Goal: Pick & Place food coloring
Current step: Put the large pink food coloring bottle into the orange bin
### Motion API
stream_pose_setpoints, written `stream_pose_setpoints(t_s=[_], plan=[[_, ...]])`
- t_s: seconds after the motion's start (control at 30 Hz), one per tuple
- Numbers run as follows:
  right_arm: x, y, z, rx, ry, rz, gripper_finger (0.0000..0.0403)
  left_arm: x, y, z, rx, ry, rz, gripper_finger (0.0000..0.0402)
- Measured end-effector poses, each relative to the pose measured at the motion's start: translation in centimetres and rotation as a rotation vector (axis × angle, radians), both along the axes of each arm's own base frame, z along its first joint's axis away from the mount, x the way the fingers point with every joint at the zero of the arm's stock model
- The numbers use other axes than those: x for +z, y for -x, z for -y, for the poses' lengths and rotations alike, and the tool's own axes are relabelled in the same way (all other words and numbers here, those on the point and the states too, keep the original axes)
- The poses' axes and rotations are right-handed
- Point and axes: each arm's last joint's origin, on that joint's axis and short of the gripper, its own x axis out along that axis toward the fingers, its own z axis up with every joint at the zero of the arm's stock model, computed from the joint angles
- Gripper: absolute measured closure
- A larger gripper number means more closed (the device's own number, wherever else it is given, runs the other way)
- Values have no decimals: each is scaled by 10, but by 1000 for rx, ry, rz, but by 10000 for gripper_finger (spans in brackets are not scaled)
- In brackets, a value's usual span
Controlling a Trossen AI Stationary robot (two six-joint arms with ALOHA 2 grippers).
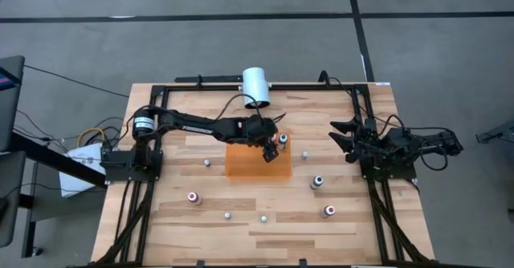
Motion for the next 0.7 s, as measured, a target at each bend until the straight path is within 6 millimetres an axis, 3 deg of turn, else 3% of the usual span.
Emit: stream_pose_setpoints(t_s=[0.13,0.37,0.53,0.7], plan=[[-1,0,0,0,1,-6,163,25,11,-5,-25,112,45,141],[-1,0,0,0,2,-13,163,82,48,-2,47,191,92,140],[-1,0,0,0,3,-15,163,112,79,12,108,224,81,140],[-2,0,0,0,4,-21,163,127,104,33,178,267,33,140]])
